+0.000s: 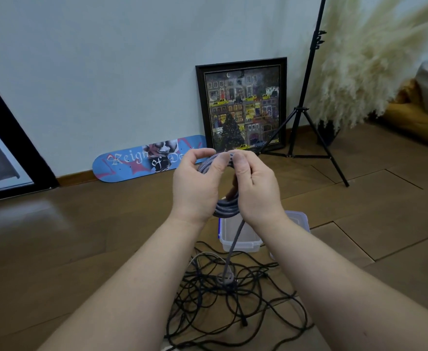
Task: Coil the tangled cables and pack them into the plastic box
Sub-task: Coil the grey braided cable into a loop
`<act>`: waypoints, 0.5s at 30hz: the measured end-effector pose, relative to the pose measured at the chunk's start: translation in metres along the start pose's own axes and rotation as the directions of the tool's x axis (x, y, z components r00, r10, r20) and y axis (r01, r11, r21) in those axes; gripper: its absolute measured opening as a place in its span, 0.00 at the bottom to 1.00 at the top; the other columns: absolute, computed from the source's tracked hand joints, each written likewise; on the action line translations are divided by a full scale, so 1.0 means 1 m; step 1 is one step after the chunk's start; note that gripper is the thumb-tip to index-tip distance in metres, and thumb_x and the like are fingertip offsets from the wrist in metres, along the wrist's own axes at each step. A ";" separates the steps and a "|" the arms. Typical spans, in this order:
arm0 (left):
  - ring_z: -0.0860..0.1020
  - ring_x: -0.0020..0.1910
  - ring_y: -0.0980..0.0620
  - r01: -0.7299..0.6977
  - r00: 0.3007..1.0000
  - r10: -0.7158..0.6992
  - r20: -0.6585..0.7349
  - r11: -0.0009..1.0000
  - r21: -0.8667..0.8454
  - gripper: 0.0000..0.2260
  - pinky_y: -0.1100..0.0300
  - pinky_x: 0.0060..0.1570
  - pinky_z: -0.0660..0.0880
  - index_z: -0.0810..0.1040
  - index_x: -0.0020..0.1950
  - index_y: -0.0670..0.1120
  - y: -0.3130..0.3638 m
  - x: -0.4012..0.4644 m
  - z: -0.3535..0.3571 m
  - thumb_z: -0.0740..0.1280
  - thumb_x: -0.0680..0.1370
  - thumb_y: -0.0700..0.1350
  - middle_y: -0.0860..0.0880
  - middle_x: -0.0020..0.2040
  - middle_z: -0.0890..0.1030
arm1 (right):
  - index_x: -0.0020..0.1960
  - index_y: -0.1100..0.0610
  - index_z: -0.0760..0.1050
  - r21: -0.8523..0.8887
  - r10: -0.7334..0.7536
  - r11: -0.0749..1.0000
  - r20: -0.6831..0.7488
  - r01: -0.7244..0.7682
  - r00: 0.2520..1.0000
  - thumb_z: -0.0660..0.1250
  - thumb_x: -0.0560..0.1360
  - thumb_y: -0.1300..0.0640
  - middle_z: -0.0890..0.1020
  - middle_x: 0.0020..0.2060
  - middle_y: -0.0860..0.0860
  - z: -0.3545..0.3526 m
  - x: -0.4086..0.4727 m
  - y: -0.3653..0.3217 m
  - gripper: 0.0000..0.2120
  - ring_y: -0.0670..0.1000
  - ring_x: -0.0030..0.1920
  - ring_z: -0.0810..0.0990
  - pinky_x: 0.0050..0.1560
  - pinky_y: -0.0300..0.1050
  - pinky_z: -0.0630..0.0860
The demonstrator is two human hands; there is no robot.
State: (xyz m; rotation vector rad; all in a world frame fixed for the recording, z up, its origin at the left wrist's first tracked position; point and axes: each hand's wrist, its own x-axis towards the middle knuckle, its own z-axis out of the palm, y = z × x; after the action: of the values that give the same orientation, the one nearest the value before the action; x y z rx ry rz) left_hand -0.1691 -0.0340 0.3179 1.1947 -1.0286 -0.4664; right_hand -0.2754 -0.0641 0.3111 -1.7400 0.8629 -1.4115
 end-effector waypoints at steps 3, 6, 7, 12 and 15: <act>0.73 0.29 0.54 0.112 0.985 -0.133 -0.108 0.977 -0.180 0.10 0.59 0.32 0.72 0.77 0.48 0.46 0.003 -0.005 0.005 0.73 0.75 0.50 0.50 0.35 0.79 | 0.54 0.55 0.79 0.028 0.013 1.000 -0.098 -0.010 0.995 0.57 0.82 0.49 0.78 0.35 0.41 0.009 0.001 0.005 0.14 0.46 0.39 0.76 0.43 0.46 0.74; 0.77 0.36 0.53 0.222 0.967 -0.253 -0.031 0.897 -0.383 0.08 0.53 0.44 0.77 0.79 0.46 0.43 0.004 -0.012 0.015 0.71 0.75 0.48 0.52 0.34 0.81 | 0.52 0.59 0.79 0.137 0.137 0.985 -0.239 -0.107 0.961 0.56 0.82 0.50 0.81 0.41 0.48 0.013 0.004 0.009 0.16 0.51 0.45 0.79 0.50 0.55 0.77; 0.77 0.37 0.53 0.224 0.969 -0.248 -0.017 0.902 -0.368 0.08 0.51 0.47 0.76 0.80 0.45 0.44 0.002 -0.015 0.018 0.70 0.75 0.49 0.53 0.34 0.80 | 0.53 0.59 0.78 0.167 0.178 0.976 -0.266 -0.136 0.947 0.56 0.83 0.50 0.82 0.43 0.51 0.013 0.006 0.008 0.16 0.53 0.47 0.79 0.53 0.57 0.77; 0.72 0.32 0.57 0.129 0.978 -0.163 -0.128 0.962 -0.242 0.12 0.55 0.42 0.72 0.77 0.46 0.48 -0.002 -0.009 0.011 0.67 0.78 0.56 0.58 0.30 0.75 | 0.49 0.54 0.71 0.044 0.146 0.989 -0.135 -0.141 0.980 0.52 0.84 0.50 0.75 0.36 0.46 0.018 -0.001 0.004 0.13 0.40 0.36 0.73 0.40 0.46 0.70; 0.68 0.26 0.60 0.089 0.990 -0.101 -0.094 0.989 -0.119 0.12 0.59 0.34 0.67 0.77 0.44 0.49 0.000 -0.003 -0.002 0.67 0.76 0.57 0.59 0.25 0.72 | 0.50 0.55 0.69 -0.053 0.120 0.991 -0.009 -0.120 0.993 0.50 0.84 0.50 0.76 0.37 0.50 0.012 -0.003 0.005 0.13 0.47 0.39 0.75 0.43 0.50 0.71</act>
State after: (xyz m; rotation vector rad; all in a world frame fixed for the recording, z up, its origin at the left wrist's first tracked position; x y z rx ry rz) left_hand -0.1685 -0.0305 0.3169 1.1559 -0.8507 -0.5287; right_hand -0.2641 -0.0622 0.3040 -1.6950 0.9992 -1.3259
